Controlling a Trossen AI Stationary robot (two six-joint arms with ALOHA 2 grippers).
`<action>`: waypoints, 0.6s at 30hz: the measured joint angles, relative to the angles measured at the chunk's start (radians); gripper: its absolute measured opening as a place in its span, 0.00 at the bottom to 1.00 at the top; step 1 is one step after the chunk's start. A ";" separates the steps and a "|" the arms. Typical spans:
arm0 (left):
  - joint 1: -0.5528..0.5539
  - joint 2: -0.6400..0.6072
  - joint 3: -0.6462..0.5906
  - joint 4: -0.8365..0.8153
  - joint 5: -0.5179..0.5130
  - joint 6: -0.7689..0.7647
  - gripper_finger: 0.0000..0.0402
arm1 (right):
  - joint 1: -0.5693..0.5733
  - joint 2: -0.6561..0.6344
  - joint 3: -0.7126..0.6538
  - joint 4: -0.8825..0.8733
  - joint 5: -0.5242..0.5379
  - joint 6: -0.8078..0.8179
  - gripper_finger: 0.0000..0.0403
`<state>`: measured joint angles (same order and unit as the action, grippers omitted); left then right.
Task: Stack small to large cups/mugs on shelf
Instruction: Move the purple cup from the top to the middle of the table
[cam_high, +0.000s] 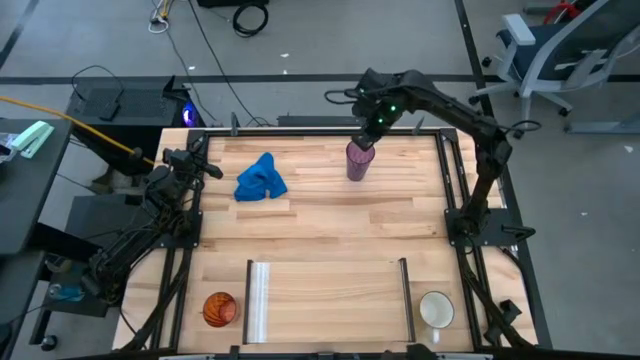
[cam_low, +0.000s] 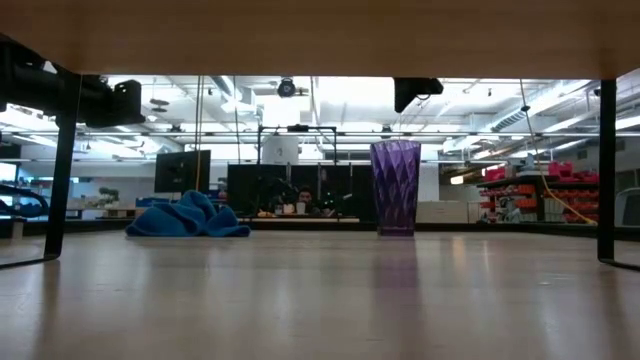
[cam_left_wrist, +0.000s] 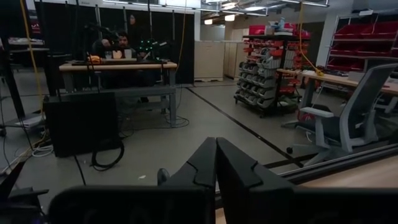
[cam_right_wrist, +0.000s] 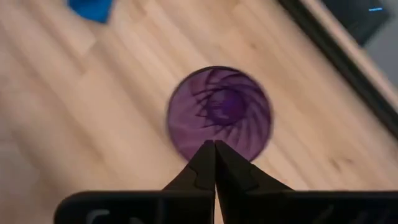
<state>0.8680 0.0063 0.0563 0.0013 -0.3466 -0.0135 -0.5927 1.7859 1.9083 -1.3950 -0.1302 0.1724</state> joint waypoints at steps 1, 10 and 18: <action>0.000 0.000 0.000 0.000 0.000 0.000 0.05 | 0.009 0.000 0.000 0.002 0.048 0.014 0.02; 0.000 0.000 0.000 -0.002 0.000 -0.001 0.05 | -0.010 0.041 0.000 -0.044 0.134 0.045 0.10; 0.000 0.000 0.000 -0.014 0.000 -0.001 0.04 | -0.014 0.051 -0.070 -0.029 0.144 0.046 0.21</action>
<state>0.8683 0.0063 0.0563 -0.0131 -0.3468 -0.0143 -0.6064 1.8373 1.8384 -1.4244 0.0134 0.2180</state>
